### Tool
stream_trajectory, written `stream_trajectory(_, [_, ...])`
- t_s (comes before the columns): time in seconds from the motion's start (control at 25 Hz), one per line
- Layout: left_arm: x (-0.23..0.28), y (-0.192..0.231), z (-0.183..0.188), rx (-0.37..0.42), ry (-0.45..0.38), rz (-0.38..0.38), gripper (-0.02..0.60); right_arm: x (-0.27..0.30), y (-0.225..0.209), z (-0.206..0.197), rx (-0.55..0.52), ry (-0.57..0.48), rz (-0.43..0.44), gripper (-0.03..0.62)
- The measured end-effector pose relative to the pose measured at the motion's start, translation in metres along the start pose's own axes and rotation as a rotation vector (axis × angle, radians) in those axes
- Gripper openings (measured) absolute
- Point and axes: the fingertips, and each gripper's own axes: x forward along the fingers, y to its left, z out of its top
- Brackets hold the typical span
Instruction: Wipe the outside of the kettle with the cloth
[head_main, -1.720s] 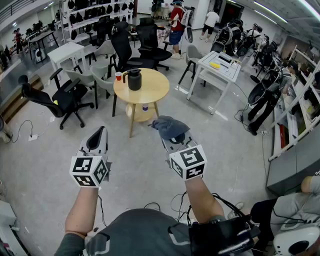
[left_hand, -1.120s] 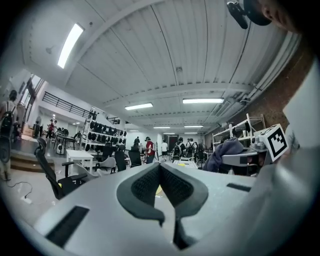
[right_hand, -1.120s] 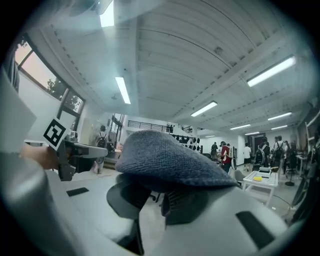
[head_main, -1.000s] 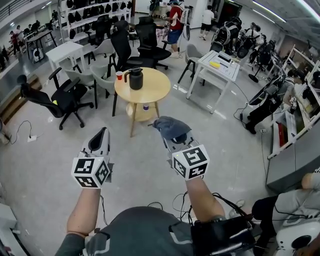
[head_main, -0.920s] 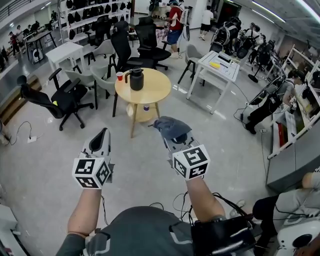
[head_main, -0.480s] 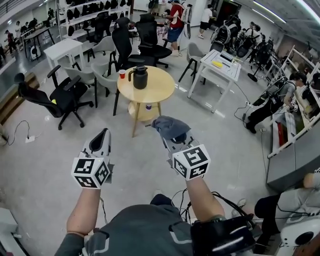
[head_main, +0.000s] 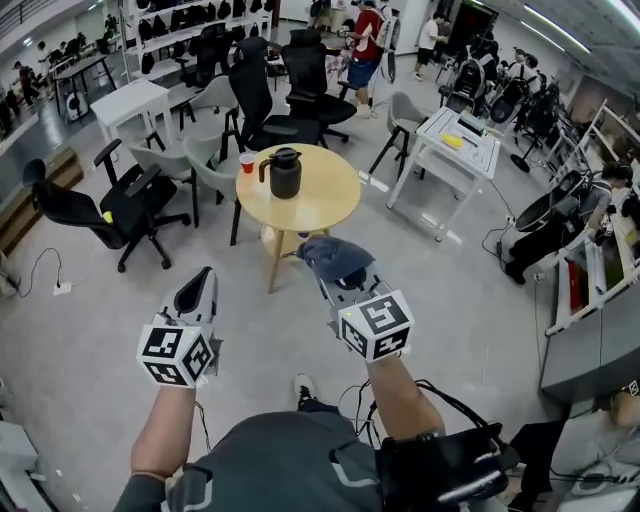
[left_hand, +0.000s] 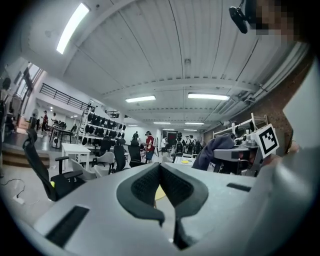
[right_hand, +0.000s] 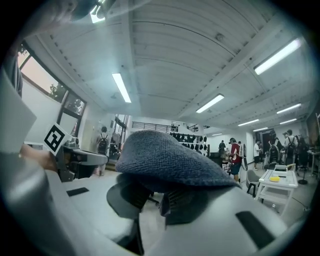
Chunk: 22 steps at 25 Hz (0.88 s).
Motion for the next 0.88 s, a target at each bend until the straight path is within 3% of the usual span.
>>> stream_trajectory(0.6, [0.207, -0.010, 0.010, 0.020, 0.032, -0.012, 0.009, 0.077, -0.176, -0.026, 0.005, 0.018, 0.028, 0.086])
stream_trajectory(0.88, [0.261, 0.015, 0.001, 0.033, 0.064, -0.040, 0.009, 0.121, -0.207, -0.042, 0.042, 0.032, 0.022, 0.084])
